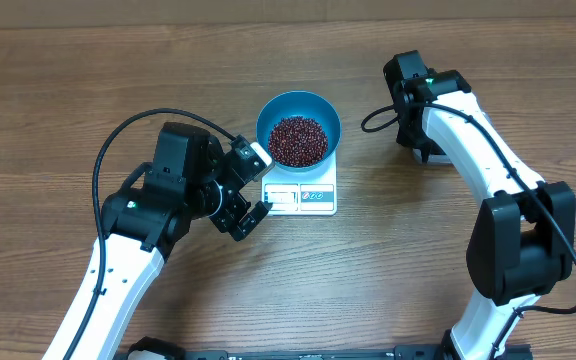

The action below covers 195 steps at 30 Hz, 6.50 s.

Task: Scoop item into bowl and weigh 150g on scale
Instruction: 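Lower the scoop into the beans in the tub, then drag the scoop through the beans and lift it partly filled, then carry the filled scoop left over the teal bowl, then tilt the scoop to pour beans into the teal bowl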

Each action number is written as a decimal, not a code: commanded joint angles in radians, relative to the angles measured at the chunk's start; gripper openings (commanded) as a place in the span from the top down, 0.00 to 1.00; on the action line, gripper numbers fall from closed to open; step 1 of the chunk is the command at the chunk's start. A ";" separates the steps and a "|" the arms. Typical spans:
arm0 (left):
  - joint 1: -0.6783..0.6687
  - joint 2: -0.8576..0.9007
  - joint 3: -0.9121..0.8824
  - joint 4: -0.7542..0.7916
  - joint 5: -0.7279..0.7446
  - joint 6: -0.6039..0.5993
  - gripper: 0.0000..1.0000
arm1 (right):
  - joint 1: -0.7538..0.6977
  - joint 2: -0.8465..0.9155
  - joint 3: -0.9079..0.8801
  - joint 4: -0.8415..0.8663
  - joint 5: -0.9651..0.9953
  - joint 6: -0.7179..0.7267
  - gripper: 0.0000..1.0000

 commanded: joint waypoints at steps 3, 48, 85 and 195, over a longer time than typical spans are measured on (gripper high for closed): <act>-0.006 -0.002 -0.009 0.000 -0.004 -0.018 0.00 | -0.031 -0.002 -0.006 0.006 -0.066 -0.004 0.96; -0.006 -0.002 -0.009 0.000 -0.004 -0.018 0.00 | -0.140 -0.123 -0.003 0.049 -0.451 -0.053 0.96; -0.006 -0.002 -0.009 0.000 -0.004 -0.018 0.00 | -0.415 -0.309 0.036 -0.050 -0.726 -0.156 0.96; -0.006 -0.002 -0.009 0.000 -0.004 -0.018 0.01 | 0.360 -0.314 0.035 0.181 -0.333 -0.422 0.96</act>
